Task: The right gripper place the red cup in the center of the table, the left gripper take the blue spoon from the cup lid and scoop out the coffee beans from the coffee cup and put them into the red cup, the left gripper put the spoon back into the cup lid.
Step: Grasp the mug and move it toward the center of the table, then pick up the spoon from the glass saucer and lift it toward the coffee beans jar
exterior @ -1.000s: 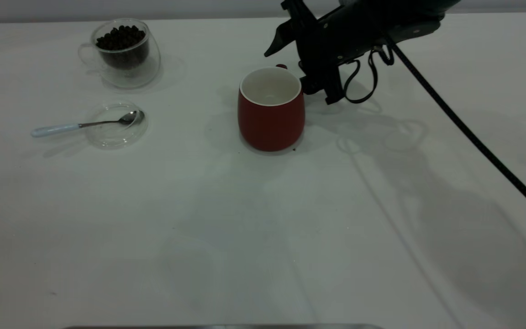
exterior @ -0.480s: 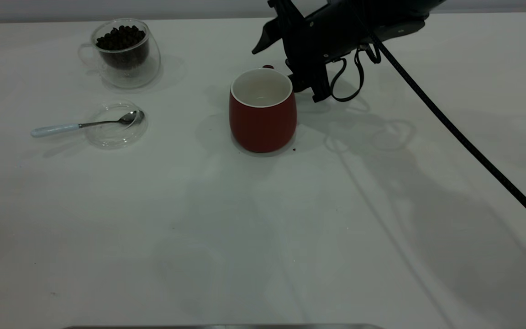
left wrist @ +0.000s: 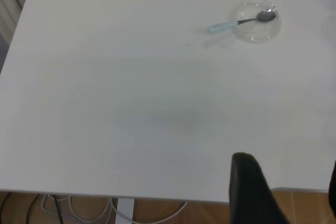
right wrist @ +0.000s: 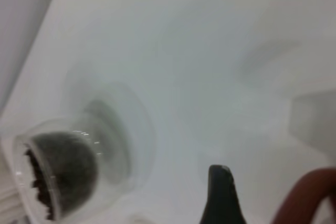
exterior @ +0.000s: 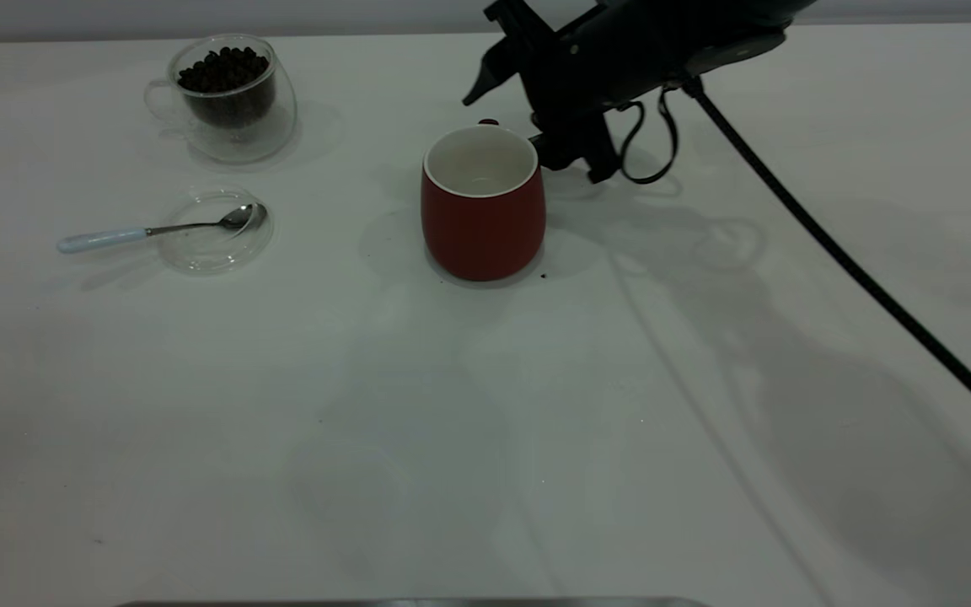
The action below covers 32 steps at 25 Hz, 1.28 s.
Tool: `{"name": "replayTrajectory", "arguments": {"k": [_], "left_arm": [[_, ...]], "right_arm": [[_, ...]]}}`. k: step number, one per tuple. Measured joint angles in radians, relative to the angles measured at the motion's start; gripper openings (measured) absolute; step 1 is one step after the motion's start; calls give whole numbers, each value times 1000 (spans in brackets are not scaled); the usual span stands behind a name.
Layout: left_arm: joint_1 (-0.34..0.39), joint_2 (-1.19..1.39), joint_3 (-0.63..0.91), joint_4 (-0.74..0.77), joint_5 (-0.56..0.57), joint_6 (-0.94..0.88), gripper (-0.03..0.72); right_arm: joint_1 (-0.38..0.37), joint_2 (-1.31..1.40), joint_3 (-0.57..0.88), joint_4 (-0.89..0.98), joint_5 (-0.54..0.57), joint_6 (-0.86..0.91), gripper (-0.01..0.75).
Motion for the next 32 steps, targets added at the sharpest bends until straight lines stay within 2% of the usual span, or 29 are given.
{"name": "replayTrajectory", "arguments": {"k": [4,8,18,21,23,26,29,32], "left_arm": [[0,0,0,0,0,2,422],[0,0,0,0,0,2,422],[0,0,0,0,0,2,422],[0,0,0,0,0,2,422],[0,0,0,0,0,2,422],[0,0,0,0,0,2,422],[0,0,0,0,0,2,422],[0,0,0,0,0,1,422]], "right_arm": [[-58,0,0,-62,4,-9,585],[-124,-10,0,-206,86,-56,585],[-185,-328,0,-827,423,-157,585],[-197,-451,0,-987,565,-151,585],[-200,-540,0,-1082,713,-137,585],[-200,-670,0,-1181,876,-104,585],[-200,-806,10,-1263,909,-46,585],[-200,-965,79,-1367,917,42,585]]}}
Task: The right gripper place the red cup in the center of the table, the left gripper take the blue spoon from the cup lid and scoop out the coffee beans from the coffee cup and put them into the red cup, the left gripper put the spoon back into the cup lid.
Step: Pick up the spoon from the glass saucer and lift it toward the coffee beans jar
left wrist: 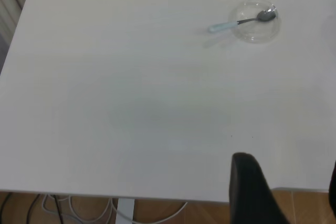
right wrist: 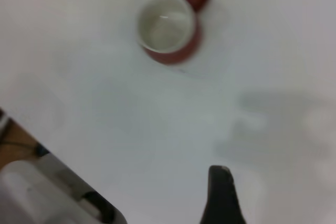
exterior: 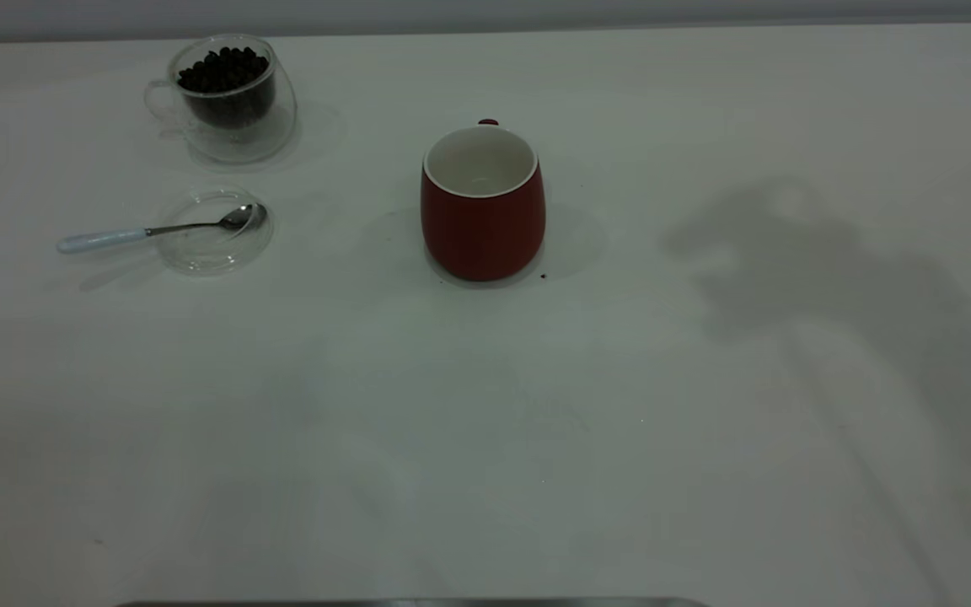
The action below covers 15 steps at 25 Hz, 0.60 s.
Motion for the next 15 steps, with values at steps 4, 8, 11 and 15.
{"name": "replayTrajectory", "arguments": {"k": [4,8,11,15], "left_arm": [[0,0,0,0,0,0,422],[0,0,0,0,0,-1,422],[0,0,0,0,0,-1,422],[0,0,0,0,0,-1,422]], "right_arm": [[0,-238,204,-117,7,113,585],[0,-456,500,-206,14,199,585],[0,-580,718,-246,-2,252,585],[0,-705,964,-266,-77,313,585]]}}
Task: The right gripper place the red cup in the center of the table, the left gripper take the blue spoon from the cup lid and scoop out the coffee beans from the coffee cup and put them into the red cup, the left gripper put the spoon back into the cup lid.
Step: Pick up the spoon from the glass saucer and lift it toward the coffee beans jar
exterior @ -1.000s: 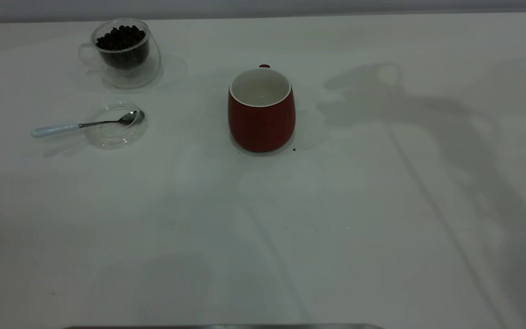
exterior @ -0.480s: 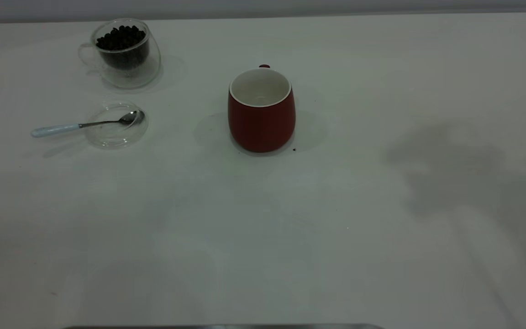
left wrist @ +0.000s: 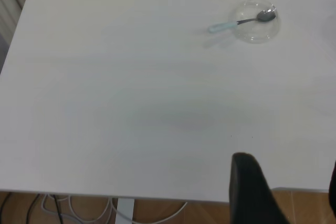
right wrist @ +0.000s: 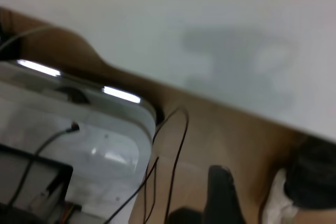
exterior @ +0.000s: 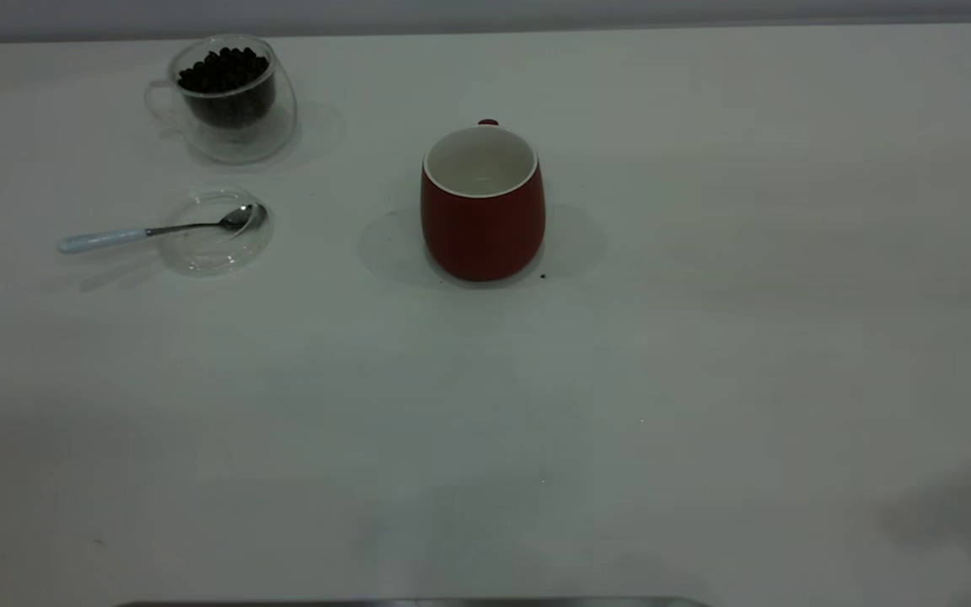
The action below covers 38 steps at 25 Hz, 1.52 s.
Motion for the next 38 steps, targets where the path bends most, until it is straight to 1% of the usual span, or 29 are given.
{"name": "replayTrajectory", "arguments": {"k": [3,4,11,19,21,25,27,31,38], "left_arm": [[0,0,0,0,0,0,422],[0,0,0,0,0,0,422],[0,0,0,0,0,0,422],[0,0,0,0,0,0,422],[0,0,0,0,0,0,422],[0,0,0,0,0,1,422],[0,0,0,0,0,1,422],[0,0,0,0,0,1,422],[0,0,0,0,0,1,422]], "right_arm": [[0,-92,150,-1,-26,21,585],[0,-126,176,-1,-28,24,585],[0,-348,191,2,-49,46,585],[-1,-492,194,0,-46,46,585],[-19,-542,194,1,-42,46,585],[-112,-689,194,1,-37,46,585],[-147,-774,194,1,-32,46,585],[-163,-938,194,1,-22,46,585],[-184,-955,194,0,-18,46,585]]}}
